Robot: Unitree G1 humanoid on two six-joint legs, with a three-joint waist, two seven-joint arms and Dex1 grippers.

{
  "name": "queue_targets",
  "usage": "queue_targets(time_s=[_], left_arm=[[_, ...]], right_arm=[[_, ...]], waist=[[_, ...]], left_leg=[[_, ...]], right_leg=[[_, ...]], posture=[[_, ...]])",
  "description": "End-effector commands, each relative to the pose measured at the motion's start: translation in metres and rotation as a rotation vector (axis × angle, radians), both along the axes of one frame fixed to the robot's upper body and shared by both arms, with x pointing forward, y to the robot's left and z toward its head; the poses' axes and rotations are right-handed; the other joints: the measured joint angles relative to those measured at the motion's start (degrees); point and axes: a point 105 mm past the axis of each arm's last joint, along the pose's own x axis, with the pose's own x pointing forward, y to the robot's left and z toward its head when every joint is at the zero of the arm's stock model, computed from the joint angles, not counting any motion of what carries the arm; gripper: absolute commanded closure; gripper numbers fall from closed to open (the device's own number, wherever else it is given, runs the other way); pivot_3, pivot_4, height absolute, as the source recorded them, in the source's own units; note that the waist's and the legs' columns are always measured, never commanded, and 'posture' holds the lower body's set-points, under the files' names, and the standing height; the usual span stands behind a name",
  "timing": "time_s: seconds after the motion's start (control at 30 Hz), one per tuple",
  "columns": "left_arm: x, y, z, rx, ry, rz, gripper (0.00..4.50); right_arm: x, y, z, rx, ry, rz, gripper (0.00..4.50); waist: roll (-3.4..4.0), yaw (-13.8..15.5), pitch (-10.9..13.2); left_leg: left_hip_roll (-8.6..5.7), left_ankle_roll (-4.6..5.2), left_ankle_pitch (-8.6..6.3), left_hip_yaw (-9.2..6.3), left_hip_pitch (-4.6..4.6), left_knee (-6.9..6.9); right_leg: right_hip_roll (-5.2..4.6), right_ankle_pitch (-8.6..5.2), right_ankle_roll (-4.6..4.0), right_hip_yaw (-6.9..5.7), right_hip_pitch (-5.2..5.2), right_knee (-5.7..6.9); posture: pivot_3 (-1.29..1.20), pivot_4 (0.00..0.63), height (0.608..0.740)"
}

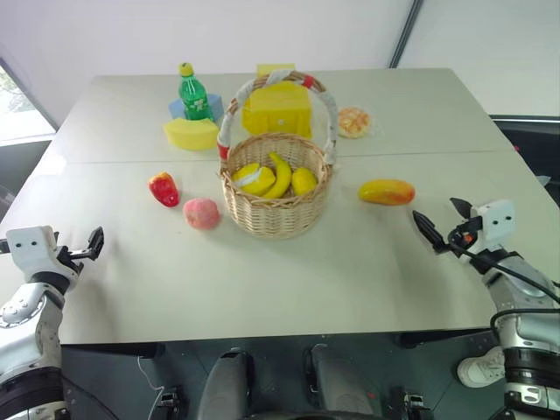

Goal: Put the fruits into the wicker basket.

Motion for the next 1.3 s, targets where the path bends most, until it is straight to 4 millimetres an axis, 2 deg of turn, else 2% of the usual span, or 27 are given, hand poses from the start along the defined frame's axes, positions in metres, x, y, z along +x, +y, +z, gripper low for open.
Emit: queue_targets(time_s=[0.03,0.2,0.4,0.53,0.6,0.77,0.97,1.13,1.3], left_arm=[[0.002,0.000,0.018,0.015,-0.064,-0.006,0.00],[0.008,-0.003,0.020,-0.007,-0.073,-0.027,0.00],[0.023,-0.020,0.036,-0.010,-0.104,-0.107,0.00],[0.042,-0.048,0.064,0.032,-0.129,-0.252,0.00],[0.050,-0.062,0.070,0.048,-0.110,-0.307,0.00],[0.073,-0.084,0.070,0.098,0.013,-0.362,0.00],[0.102,-0.109,0.069,0.093,0.156,-0.327,0.00],[0.114,-0.120,0.074,0.054,0.184,-0.321,0.00],[0.122,-0.115,0.058,0.034,0.286,-0.267,0.00]], right_arm=[[0.002,0.001,0.015,-0.016,-0.062,0.002,0.04],[0.003,0.001,0.020,-0.013,-0.077,0.004,0.04],[0.000,0.016,0.041,-0.017,-0.119,0.070,0.04],[-0.019,0.063,0.062,-0.054,-0.082,0.332,0.04],[-0.031,0.080,0.069,-0.068,-0.056,0.421,0.04],[-0.056,0.123,0.089,-0.102,-0.031,0.636,0.04],[-0.069,0.176,0.110,-0.128,-0.103,0.847,0.04],[-0.074,0.188,0.109,-0.122,-0.102,0.895,0.04],[-0.078,0.194,0.103,-0.104,-0.104,0.914,0.04]], waist=[[0.00,0.0,0.0],[0.00,0.0,0.0],[0.00,0.0,0.0],[0.01,0.2,0.0],[-0.01,0.2,0.0],[-0.04,0.0,0.0],[-0.12,0.1,0.0],[-0.23,0.1,-0.1],[-0.24,0.1,-0.1]], left_leg=[[0.00,0.00,0.00,0.00,0.00,0.00],[0.00,0.00,0.00,0.00,0.00,0.01],[0.03,0.00,0.00,-0.02,-0.01,0.02],[0.03,0.00,0.00,-0.03,-0.03,0.05],[0.02,0.00,0.00,-0.10,-0.04,0.06],[0.01,0.00,0.00,-0.10,-0.03,0.06],[0.00,-0.03,0.02,-0.12,-0.08,0.13],[-0.04,0.02,-0.01,-0.21,-0.12,0.18],[-0.09,0.04,-0.02,-0.16,-0.16,0.18]], right_leg=[[0.00,0.00,0.00,0.00,0.00,0.00],[0.02,0.00,0.00,0.00,0.00,0.01],[0.19,0.00,0.00,0.01,0.00,0.02],[0.19,0.00,0.00,0.01,0.00,0.04],[0.22,0.00,0.00,0.00,0.02,0.02],[0.23,0.00,0.01,0.00,0.05,-0.01],[0.39,0.00,0.01,0.00,-0.03,0.05],[0.40,-0.01,0.02,-0.04,0.03,-0.01],[0.36,-0.01,0.02,-0.02,-0.04,0.00]], posture=[[0.00,0.150,0.740],[0.00,0.150,0.740],[0.00,0.150,0.740],[0.00,0.150,0.740],[0.00,0.150,0.740],[0.00,0.150,0.740],[0.00,0.150,0.740],[0.00,0.150,0.740],[0.00,0.150,0.740]])
